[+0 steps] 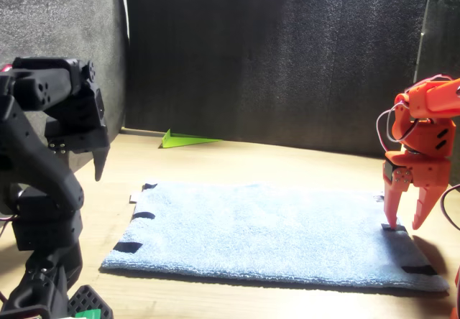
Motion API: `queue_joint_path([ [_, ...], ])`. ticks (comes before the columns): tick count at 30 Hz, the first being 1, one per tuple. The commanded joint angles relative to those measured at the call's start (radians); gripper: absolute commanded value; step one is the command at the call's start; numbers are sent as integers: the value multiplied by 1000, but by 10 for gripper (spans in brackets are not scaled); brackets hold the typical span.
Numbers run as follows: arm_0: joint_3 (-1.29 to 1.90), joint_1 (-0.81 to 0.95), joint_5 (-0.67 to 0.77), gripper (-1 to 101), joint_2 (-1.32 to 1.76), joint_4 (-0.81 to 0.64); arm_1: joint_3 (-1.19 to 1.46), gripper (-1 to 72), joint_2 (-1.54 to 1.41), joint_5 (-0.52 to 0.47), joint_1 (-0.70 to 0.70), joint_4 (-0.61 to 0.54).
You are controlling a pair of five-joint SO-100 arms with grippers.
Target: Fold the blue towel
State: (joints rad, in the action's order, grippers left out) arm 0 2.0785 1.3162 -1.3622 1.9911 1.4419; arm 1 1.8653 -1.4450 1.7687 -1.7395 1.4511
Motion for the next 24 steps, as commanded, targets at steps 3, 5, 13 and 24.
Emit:
queue_joint_path([
  [3,17,25,-20,238,32,-3,-6,175,-14,11,-37,0],
  [5,23,31,-25,242,46,-3,-3,163,5,9,-40,-15],
  [13,31,49,-32,248,58,-5,-18,1,109,15,-48,-32],
  [24,77,-2,-18,228,55,-38,-147,0,66,52,-117,161],
])
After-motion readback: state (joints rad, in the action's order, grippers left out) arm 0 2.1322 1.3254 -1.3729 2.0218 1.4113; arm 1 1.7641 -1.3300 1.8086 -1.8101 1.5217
